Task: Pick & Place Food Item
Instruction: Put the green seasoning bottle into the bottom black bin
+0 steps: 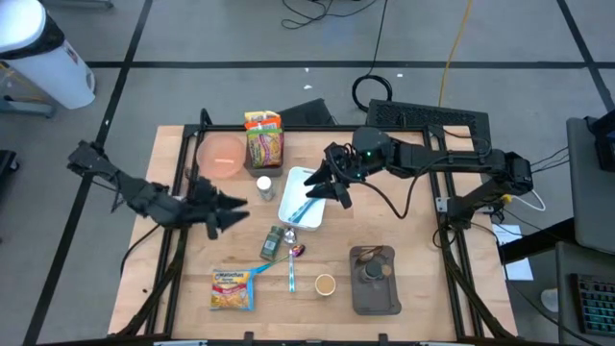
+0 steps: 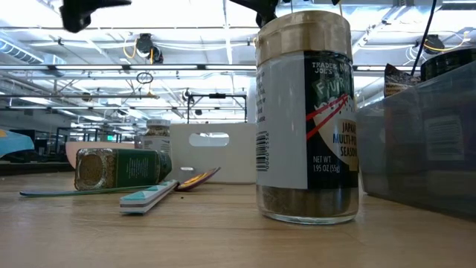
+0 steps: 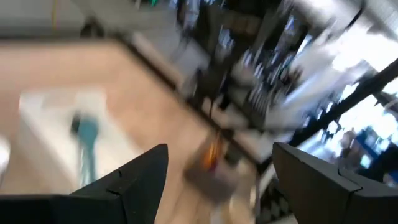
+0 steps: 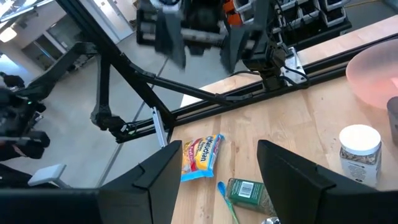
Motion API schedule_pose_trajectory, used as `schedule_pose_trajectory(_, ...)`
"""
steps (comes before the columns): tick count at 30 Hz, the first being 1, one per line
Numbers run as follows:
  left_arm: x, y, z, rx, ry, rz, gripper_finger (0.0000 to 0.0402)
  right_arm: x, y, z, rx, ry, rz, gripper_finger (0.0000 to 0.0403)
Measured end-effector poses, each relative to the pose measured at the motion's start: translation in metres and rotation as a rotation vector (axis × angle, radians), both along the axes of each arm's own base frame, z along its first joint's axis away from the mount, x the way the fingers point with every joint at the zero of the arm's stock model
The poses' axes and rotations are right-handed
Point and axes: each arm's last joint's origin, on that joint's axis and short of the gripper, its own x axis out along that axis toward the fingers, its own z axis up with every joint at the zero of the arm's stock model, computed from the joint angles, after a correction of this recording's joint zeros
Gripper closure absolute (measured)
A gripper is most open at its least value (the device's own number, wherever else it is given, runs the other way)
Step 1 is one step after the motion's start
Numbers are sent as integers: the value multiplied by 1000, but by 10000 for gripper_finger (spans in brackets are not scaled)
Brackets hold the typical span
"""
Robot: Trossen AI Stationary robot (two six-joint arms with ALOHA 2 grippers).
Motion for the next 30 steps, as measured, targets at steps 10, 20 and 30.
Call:
schedule_pose_trajectory(10,19,-22,-12,-201,482,-216,195,0,-1,0,-26,-8,-3,202)
schedule_pose_trajectory(20,52,-39,-29,-357,589,-349,231,0,0,0,-16,-10,27,205)
schedule_pose_trajectory(30,72,-44,-35,-521,616,-355,231,-19,8,1,8,64,249,206)
